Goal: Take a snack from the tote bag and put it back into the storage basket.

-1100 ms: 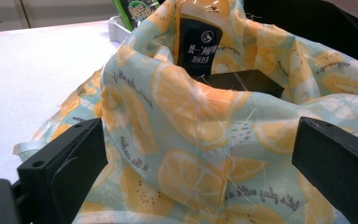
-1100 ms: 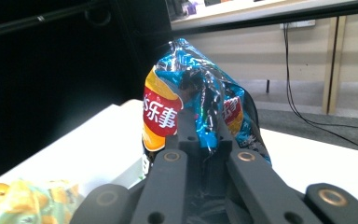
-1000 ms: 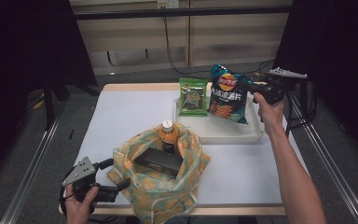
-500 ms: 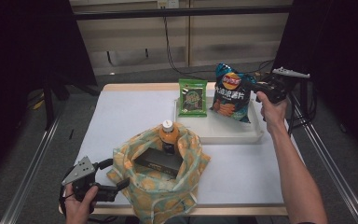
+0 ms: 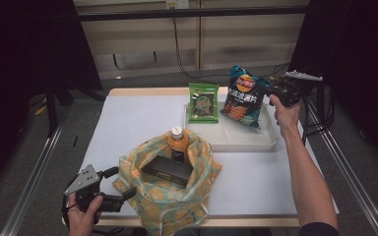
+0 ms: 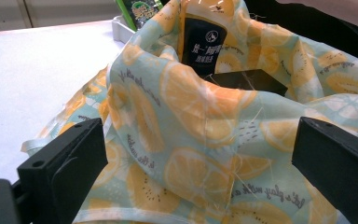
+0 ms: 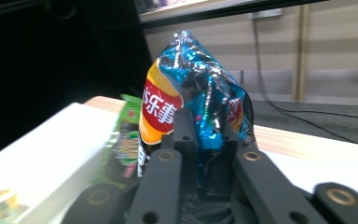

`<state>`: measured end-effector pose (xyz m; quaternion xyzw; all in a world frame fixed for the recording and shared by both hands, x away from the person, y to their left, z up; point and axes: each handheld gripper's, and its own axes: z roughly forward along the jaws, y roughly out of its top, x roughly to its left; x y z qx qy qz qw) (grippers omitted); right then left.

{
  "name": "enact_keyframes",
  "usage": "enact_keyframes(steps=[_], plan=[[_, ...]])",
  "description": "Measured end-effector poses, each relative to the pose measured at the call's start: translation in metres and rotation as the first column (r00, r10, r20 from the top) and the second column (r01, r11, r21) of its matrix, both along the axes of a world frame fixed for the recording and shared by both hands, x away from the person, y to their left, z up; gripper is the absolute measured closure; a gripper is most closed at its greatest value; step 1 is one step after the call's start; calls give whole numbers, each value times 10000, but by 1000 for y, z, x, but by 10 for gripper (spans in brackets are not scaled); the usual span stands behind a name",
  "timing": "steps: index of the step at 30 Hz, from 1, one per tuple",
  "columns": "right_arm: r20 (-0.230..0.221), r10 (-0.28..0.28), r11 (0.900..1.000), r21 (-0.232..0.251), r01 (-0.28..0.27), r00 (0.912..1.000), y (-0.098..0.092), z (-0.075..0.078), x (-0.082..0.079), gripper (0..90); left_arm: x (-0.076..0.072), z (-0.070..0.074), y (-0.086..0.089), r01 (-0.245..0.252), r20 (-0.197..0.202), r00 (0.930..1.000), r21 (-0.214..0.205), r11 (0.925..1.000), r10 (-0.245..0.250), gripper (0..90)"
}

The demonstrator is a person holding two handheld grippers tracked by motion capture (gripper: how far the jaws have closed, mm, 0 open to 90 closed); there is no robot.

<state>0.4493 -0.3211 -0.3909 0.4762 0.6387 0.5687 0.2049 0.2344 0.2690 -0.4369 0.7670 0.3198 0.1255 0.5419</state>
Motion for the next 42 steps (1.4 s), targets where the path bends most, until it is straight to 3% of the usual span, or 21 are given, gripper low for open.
enact_keyframes(steps=[8, 18, 23, 29, 31, 35, 42], plan=[[-248, -626, 9976, -305, 619, 9977, -8, -9, 6, 717, 0, 0, 0, -9, -6, 10000, 26, 10000, 9, 26], [-553, -1049, 9934, -527, 1021, 9929, -9, -5, 0, 389, -1, 1, 0, 70, 31, 10000, 58, 10000, -70, 26], [-459, -1085, 9926, -601, 1057, 9930, -12, -5, -10, 320, -1, 1, 0, 76, 53, 10000, 87, 9999, -77, 26], [-406, -1156, 9924, -468, 1137, 9925, -20, -13, -31, 303, -1, 1, 0, 121, 76, 9999, 86, 9999, -121, 26], [-387, -1154, 9924, -466, 1136, 9926, -21, -16, -37, 324, -1, 1, 0, 96, 94, 9999, 106, 9999, -97, 26], [-385, -761, 9963, -423, 744, 9964, -19, -21, -48, 572, -2, 2, -1, 15, 94, 10000, 171, 9999, -17, 26], [-722, 396, 9973, -587, -439, 9966, -1, -30, -48, 881, -1, 2, 0, 92, 111, 9999, 66, 9999, -93, 26]])
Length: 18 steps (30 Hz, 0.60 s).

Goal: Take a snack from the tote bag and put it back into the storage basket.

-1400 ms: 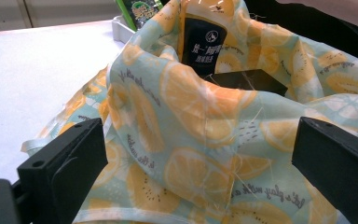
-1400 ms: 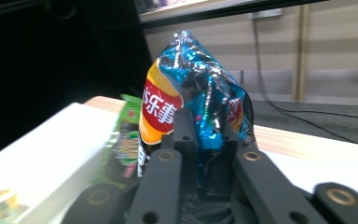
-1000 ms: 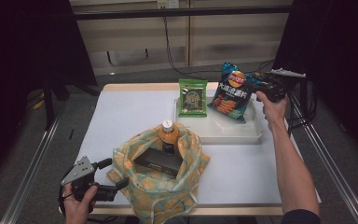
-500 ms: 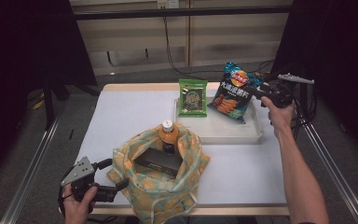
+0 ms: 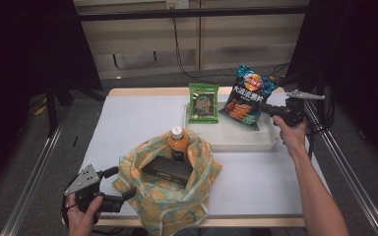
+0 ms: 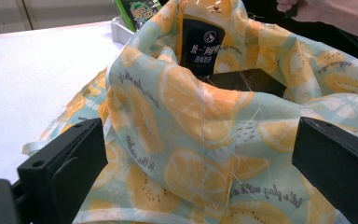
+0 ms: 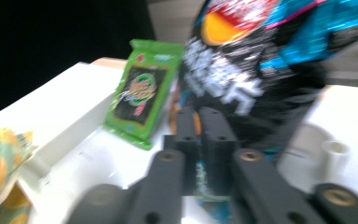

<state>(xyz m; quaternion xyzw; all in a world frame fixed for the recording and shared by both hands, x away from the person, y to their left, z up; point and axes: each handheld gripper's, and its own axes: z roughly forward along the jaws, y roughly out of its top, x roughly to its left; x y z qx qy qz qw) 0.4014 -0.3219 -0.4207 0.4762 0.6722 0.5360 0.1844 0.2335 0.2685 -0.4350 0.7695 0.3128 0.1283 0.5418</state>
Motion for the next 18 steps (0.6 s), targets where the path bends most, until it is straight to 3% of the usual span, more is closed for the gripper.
enact_keyframes(steps=[5, 12, 16, 18], plan=[[-779, 787, 9964, -264, -810, 9938, 14, -15, 10, 900, 0, 0, 2, -10, 5, 10000, -51, 10000, 10, 26], [-1622, 947, 9924, -624, -1060, 9822, 22, -30, 20, 900, 1, 0, 4, -101, -22, 9999, -112, 9999, 101, 26], [-2157, 1073, 9860, -1019, -1317, 9705, 29, -30, 28, 900, 2, 0, 3, -147, -7, 9999, 28, 9999, 147, 26], [-2219, 1210, 9791, -1337, -1531, 9675, 33, -30, 32, 900, 1, 0, 3, -134, -2, 9999, 74, 9999, 134, 26]])
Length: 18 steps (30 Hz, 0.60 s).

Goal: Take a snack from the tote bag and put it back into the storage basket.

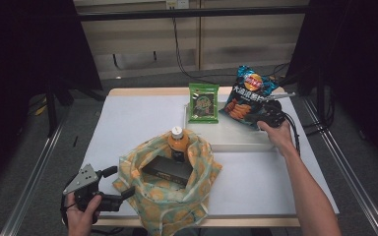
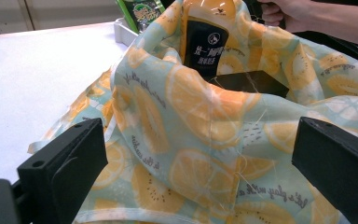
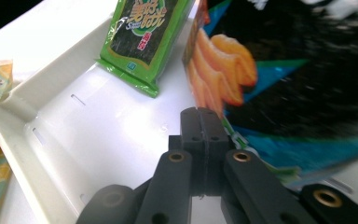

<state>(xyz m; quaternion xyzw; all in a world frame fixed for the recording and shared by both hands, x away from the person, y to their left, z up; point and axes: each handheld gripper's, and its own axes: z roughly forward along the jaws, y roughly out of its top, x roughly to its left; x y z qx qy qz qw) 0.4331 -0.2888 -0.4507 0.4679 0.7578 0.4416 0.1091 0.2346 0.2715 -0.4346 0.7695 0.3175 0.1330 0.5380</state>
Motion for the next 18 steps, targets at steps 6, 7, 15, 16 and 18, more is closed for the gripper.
enact_keyframes(steps=[6, 7, 15, 16, 18], plan=[[-570, 105, 9991, -398, -127, 9983, 5, -5, 9, 900, 0, 0, 1, -84, 0, 10000, -123, 9999, 84, 26], [-598, 66, 9990, -428, -91, 9982, 6, -6, 11, 900, 0, 0, 1, -84, 3, 10000, -112, 9999, 84, 26], [-895, 101, 9957, -906, -183, 9959, 8, -8, 14, 900, 0, 0, 2, -78, 24, 10000, -158, 9998, 78, 26], [-949, 31, 9955, -936, -120, 9955, 7, -7, 14, 900, -1, 0, 3, -80, 19, 10000, -151, 9999, 80, 26], [-953, -62, 9944, -1057, -40, 9954, 4, -7, 14, 900, -1, 1, 3, -55, 35, 10000, -123, 9999, 55, 26]])
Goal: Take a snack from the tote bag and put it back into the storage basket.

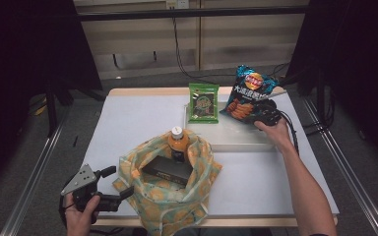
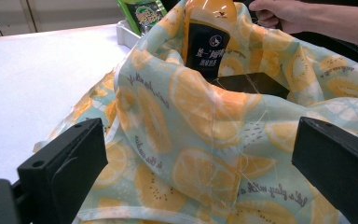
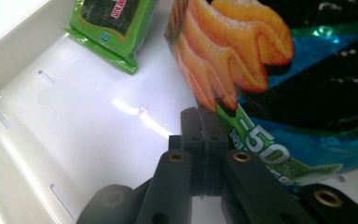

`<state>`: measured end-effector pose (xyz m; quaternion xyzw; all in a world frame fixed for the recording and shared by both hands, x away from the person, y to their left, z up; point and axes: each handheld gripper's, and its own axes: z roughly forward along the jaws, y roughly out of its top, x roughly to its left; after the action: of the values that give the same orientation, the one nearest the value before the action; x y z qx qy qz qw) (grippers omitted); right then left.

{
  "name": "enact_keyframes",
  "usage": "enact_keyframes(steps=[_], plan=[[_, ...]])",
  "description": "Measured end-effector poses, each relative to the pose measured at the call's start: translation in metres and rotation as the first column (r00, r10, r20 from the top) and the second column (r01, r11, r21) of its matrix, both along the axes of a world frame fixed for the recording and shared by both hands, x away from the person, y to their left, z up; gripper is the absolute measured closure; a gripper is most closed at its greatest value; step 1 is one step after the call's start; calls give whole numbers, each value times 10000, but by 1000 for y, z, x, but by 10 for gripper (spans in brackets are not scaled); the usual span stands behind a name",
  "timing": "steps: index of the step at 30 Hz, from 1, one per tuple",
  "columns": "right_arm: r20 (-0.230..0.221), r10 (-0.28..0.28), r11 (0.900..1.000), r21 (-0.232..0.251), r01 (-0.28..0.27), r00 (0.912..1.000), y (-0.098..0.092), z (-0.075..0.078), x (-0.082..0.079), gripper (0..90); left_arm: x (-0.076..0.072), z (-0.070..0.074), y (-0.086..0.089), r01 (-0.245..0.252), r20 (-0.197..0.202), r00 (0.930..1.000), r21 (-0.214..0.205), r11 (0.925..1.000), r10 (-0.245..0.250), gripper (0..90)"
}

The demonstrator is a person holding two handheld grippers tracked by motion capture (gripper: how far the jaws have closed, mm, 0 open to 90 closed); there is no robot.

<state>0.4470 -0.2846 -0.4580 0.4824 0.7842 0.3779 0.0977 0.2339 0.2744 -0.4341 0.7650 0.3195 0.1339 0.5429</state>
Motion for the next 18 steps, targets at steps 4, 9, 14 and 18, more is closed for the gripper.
enact_keyframes(steps=[4, 9, 14, 18], plan=[[-73, -30, 10000, -38, 30, 10000, -4, 0, 0, 900, 0, 0, 0, -7, -22, 10000, -15, 10000, 7, 26], [-84, -179, 9998, -126, 178, 9998, -8, 0, 0, 900, 0, 0, 0, -11, -9, 10000, -21, 10000, 11, 26], [-23, -262, 9996, -113, 262, 9997, -14, -2, -5, 900, 1, -1, 0, -42, -30, 10000, -25, 10000, 41, 26], [-98, -389, 9991, -151, 388, 9992, -17, -2, -5, 900, 2, 0, -2, -51, 2, 10000, 13, 10000, 51, 26]])
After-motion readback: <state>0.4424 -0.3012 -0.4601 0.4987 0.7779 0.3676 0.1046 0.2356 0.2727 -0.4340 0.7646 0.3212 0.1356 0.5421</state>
